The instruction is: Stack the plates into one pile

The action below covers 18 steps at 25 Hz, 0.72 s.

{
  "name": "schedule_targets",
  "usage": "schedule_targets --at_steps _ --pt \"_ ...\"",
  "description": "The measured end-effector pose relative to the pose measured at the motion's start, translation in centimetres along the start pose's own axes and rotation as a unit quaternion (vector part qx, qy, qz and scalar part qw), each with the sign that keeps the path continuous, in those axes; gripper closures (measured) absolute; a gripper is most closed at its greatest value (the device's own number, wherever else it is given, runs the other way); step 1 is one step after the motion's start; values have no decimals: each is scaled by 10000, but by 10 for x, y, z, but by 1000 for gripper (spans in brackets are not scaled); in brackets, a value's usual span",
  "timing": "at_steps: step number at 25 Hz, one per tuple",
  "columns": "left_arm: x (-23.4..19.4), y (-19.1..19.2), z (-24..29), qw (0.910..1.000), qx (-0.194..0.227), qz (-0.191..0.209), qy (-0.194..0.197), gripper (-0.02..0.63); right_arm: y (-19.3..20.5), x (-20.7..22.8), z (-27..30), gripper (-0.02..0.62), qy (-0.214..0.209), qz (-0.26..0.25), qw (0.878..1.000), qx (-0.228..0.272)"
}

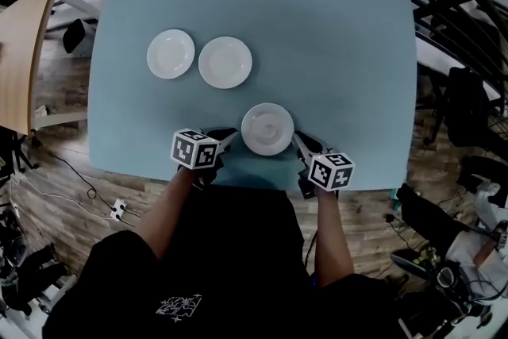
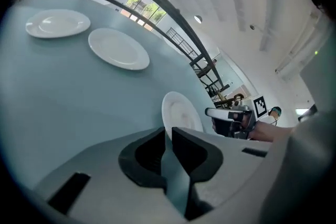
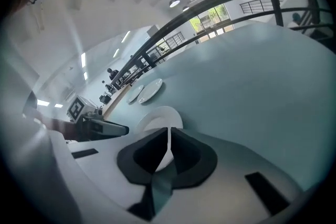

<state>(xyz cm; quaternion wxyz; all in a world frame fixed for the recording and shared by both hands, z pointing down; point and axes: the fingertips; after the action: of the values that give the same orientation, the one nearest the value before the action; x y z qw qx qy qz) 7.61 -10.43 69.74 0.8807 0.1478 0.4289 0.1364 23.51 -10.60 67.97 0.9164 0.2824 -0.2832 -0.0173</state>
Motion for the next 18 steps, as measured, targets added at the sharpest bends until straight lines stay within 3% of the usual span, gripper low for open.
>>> schedule_targets --at_steps 3,4,12,18 --pt "1 5 7 9996 -114 -238 93 538 9 8 0 573 -171 215 9995 -149" --pt "1 6 10 9994 -122 -305 104 527 12 10 0 513 -226 267 9992 -213" --pt "8 7 27 9960 -78 -857 235 506 29 18 3 431 -563 932 9929 -481" --pt "7 2 30 9896 120 -1394 334 505 28 15 7 425 -1074 2205 9678 -572"
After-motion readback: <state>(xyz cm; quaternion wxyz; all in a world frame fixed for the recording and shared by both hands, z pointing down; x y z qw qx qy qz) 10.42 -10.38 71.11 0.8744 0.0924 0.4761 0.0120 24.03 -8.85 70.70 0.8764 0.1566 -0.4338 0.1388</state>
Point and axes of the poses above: the fingertips, and each gripper's own axes: z forward along the fingers, x to its right, y out of its underside, and after that the axes turned 3 degrees about y, right-handed
